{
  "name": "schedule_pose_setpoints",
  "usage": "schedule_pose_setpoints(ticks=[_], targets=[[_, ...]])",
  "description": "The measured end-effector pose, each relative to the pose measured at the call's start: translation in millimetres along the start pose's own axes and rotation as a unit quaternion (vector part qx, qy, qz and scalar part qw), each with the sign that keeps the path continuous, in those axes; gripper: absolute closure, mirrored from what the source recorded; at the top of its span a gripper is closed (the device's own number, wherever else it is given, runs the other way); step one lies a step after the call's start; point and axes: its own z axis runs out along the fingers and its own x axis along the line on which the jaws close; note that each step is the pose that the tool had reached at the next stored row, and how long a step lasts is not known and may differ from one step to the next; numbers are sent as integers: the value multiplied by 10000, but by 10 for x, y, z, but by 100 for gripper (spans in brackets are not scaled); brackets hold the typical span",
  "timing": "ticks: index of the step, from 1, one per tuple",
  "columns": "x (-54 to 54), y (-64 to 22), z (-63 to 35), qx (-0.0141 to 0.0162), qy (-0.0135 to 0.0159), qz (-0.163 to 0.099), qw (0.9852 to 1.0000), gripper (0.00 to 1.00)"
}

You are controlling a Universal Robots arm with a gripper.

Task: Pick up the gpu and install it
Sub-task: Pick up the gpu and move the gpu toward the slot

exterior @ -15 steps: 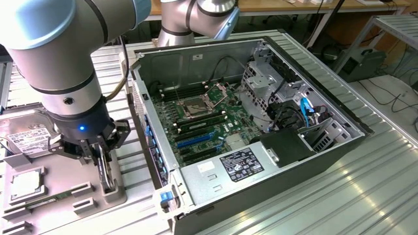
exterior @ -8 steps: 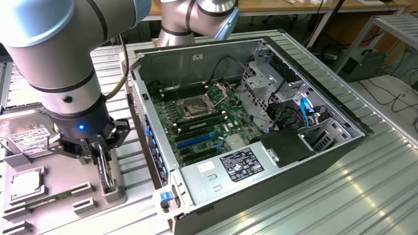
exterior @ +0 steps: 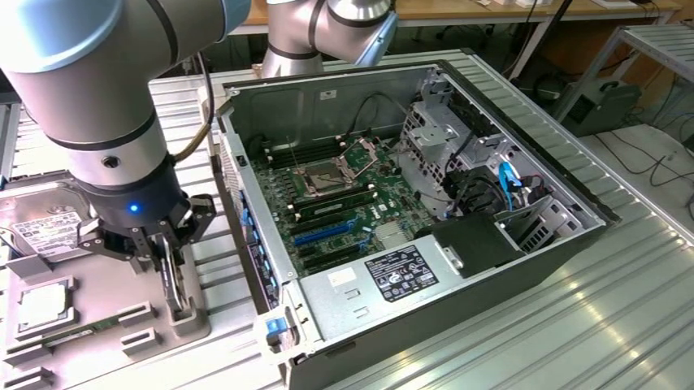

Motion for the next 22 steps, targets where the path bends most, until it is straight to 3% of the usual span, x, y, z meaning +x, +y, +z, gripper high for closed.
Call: schedule_pose_setpoints(ticks=[13, 14, 17, 22], targets=[[0, 0, -53, -19, 2, 0, 10000, 72], [-1, 0, -61, -24, 1, 0, 10000, 72], [-3, 1, -212, -82, 1, 1, 10000, 72], [-4, 1, -308, -105, 1, 1, 9999, 72]])
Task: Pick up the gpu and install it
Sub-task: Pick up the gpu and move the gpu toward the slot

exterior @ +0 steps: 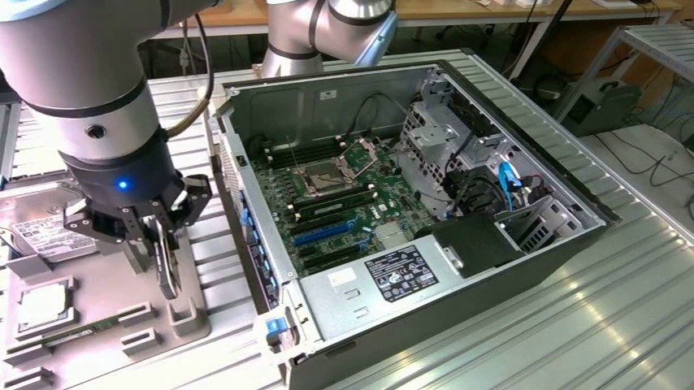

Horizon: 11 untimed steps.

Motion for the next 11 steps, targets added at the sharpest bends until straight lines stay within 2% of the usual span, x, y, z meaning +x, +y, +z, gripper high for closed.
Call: schedule_pose_setpoints(ticks=[2, 5, 7, 8, 11], targets=[[0, 1, -32, -2, 0, 0, 10000, 72], [-2, 4, -168, -16, 0, 0, 10000, 72], [-3, 5, -200, -19, 0, 0, 10000, 72], [-4, 7, -267, -28, 0, 0, 10000, 72], [-4, 8, -294, -31, 0, 1, 10000, 72]])
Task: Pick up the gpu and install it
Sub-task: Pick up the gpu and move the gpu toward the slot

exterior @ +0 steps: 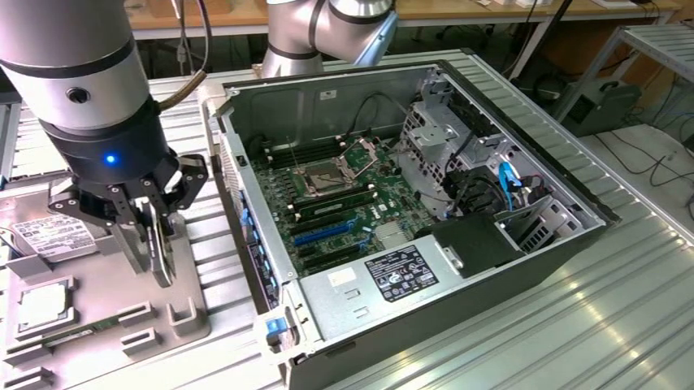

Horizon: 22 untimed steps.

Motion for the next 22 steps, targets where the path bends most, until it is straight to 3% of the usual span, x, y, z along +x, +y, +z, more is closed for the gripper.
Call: schedule_pose_setpoints(ticks=[22], targets=[[-2, 5, -149, -20, 0, 0, 10000, 72]])
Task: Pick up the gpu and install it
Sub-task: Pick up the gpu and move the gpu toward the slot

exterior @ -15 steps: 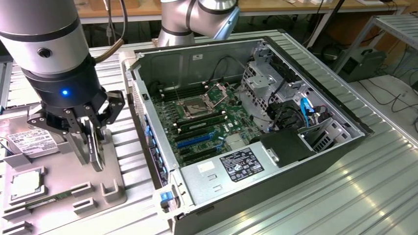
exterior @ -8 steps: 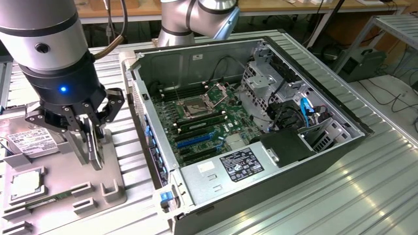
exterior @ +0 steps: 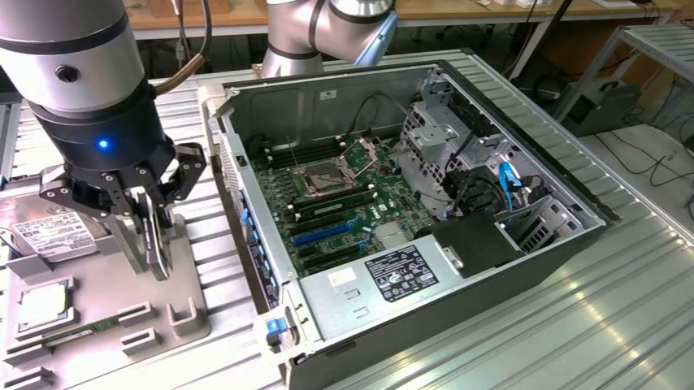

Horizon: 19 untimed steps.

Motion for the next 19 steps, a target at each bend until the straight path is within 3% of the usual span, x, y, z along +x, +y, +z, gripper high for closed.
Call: schedule_pose_setpoints(ticks=[19], targets=[[-2, 5, -149, -36, 0, 1, 10000, 72]])
